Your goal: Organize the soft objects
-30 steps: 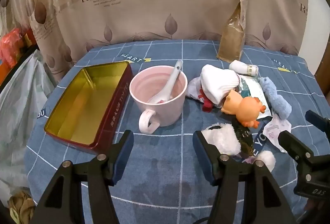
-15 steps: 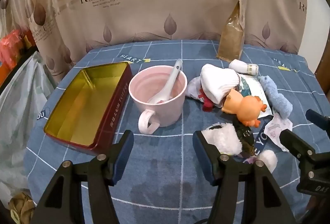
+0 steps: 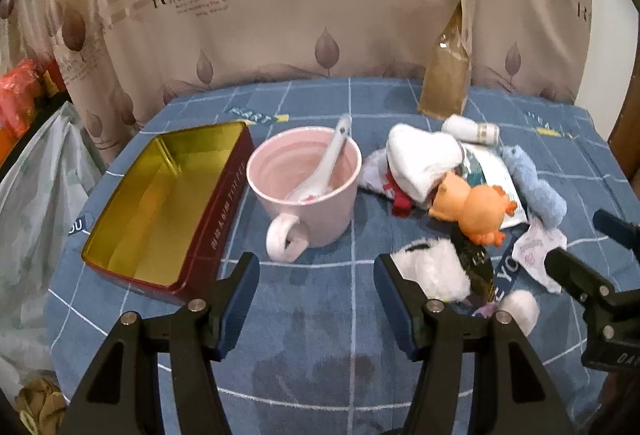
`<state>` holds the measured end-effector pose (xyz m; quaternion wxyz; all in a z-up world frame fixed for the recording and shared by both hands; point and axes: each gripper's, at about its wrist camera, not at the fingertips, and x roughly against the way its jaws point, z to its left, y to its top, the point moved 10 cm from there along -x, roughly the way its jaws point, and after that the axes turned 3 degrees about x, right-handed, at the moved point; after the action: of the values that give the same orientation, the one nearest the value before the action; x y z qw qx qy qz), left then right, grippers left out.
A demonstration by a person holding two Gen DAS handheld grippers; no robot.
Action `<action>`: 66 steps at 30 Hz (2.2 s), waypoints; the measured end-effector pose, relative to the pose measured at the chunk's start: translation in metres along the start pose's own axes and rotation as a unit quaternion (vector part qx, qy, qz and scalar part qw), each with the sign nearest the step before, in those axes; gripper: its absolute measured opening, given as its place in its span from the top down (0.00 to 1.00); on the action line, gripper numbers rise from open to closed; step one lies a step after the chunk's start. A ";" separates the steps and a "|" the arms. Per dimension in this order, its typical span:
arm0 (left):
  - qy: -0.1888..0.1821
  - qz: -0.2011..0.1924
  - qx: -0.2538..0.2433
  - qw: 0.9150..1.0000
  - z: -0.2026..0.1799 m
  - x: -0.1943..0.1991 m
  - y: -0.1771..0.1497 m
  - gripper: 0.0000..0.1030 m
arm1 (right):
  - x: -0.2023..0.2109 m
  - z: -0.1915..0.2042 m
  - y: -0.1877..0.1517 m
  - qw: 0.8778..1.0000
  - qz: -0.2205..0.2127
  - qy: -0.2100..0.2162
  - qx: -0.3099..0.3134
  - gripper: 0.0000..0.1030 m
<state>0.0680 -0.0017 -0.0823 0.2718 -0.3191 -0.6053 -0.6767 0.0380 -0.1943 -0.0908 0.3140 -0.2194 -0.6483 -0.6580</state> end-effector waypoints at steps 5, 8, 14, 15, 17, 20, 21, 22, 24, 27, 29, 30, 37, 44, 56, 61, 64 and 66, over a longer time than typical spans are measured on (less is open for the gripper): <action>0.003 0.014 -0.001 1.000 0.000 -0.003 -0.006 0.41 | 0.000 0.000 0.000 1.000 0.001 0.000 0.000 0.00; 0.005 0.020 0.003 1.000 0.002 -0.005 -0.006 0.41 | 0.000 -0.001 0.000 1.000 0.001 0.000 0.000 0.00; 0.005 0.033 0.012 0.999 0.005 -0.009 -0.009 0.41 | -0.001 -0.001 0.000 1.000 0.001 0.000 -0.001 0.00; 0.004 0.034 0.011 0.999 0.004 -0.010 -0.010 0.41 | 0.000 -0.002 -0.001 1.000 0.001 0.000 -0.002 0.00; 0.005 0.035 0.012 0.999 0.004 -0.010 -0.010 0.41 | -0.001 -0.004 -0.001 1.000 0.001 -0.001 -0.002 0.00; -0.001 0.037 0.012 0.999 0.004 -0.011 -0.010 0.41 | 0.000 -0.004 -0.001 1.000 0.001 -0.001 -0.003 0.00; -0.003 0.038 0.012 0.999 0.004 -0.011 -0.010 0.41 | 0.000 -0.005 0.000 1.000 0.001 -0.002 -0.004 0.00; -0.005 0.038 0.012 0.999 0.004 -0.011 -0.010 0.41 | 0.000 -0.007 0.000 1.000 0.001 -0.003 -0.005 0.00; -0.011 0.040 0.010 0.999 0.002 -0.012 -0.011 0.41 | 0.001 -0.009 0.000 1.000 0.001 -0.004 -0.007 0.00; -0.019 0.040 0.006 0.999 -0.003 -0.013 -0.012 0.41 | 0.002 -0.011 0.001 1.000 0.000 -0.007 -0.011 0.00; -0.024 0.041 0.002 0.999 -0.006 -0.014 -0.013 0.41 | 0.002 -0.014 0.002 1.000 -0.001 -0.008 -0.014 0.00; -0.029 0.042 -0.001 0.999 -0.009 -0.014 -0.014 0.41 | 0.003 -0.013 0.003 1.000 -0.001 -0.009 -0.015 0.00; -0.051 0.045 -0.028 0.997 -0.030 -0.017 -0.018 0.41 | 0.005 -0.018 0.004 1.000 -0.004 -0.011 -0.021 0.00; -0.054 0.044 -0.042 0.997 -0.039 -0.017 -0.019 0.41 | 0.005 -0.019 0.004 1.000 -0.002 -0.011 -0.025 0.00; -0.058 0.043 -0.049 0.996 -0.046 -0.015 -0.018 0.41 | 0.005 -0.021 0.003 1.000 -0.001 -0.011 -0.025 0.00; -0.061 0.044 -0.052 0.996 -0.049 -0.015 -0.018 0.41 | 0.005 -0.022 0.003 1.000 0.000 -0.011 -0.027 0.00; -0.066 0.047 -0.053 0.995 -0.051 -0.017 -0.019 0.41 | 0.005 -0.024 0.004 0.999 0.000 -0.011 -0.030 0.00; -0.068 0.049 -0.053 0.995 -0.053 -0.018 -0.020 0.41 | 0.005 -0.027 0.005 0.999 0.000 -0.013 -0.032 0.00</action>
<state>0.0591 -0.0521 -0.1120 0.2458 -0.4075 -0.5691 -0.6705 0.0408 -0.2213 -0.0855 0.2985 -0.2374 -0.6307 -0.6758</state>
